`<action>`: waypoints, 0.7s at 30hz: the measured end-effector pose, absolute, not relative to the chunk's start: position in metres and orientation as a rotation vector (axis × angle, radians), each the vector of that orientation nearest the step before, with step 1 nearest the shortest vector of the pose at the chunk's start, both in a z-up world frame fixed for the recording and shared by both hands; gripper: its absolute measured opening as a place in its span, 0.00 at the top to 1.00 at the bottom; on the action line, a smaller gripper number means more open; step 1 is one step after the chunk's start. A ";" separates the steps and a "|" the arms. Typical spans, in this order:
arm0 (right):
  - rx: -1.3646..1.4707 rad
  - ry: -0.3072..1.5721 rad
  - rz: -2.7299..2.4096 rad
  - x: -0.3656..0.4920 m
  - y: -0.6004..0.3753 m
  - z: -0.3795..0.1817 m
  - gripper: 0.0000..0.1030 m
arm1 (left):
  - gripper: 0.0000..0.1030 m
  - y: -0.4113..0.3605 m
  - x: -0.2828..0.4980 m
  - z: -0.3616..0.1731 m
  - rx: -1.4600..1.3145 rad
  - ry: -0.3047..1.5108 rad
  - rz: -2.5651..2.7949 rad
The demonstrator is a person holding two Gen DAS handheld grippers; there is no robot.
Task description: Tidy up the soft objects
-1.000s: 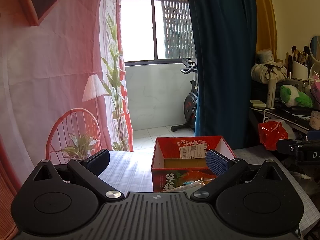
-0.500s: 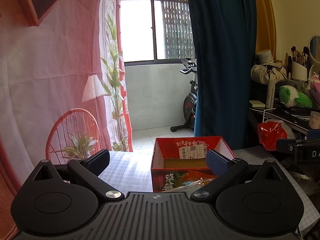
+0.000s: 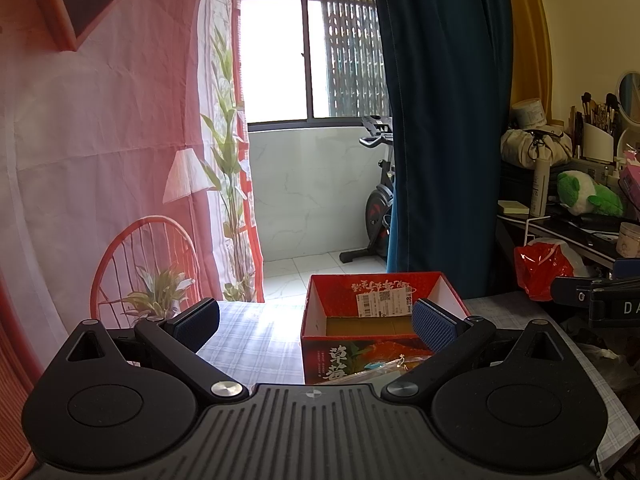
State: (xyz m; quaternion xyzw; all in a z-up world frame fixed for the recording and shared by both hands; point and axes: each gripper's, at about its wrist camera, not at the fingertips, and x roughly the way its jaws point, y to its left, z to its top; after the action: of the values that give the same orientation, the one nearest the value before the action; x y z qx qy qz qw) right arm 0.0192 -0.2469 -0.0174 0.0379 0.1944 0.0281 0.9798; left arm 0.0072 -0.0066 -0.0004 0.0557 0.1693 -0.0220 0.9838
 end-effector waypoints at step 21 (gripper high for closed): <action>0.110 0.279 0.109 0.033 -0.252 -0.065 0.00 | 0.00 0.002 0.029 -0.037 0.141 0.339 0.006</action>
State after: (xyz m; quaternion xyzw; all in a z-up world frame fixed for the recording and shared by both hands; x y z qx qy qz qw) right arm 0.0327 -0.2521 -0.0654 0.0547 0.1391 0.0542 0.9873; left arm 0.0286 0.0025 -0.0370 0.0701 0.1688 0.0032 0.9832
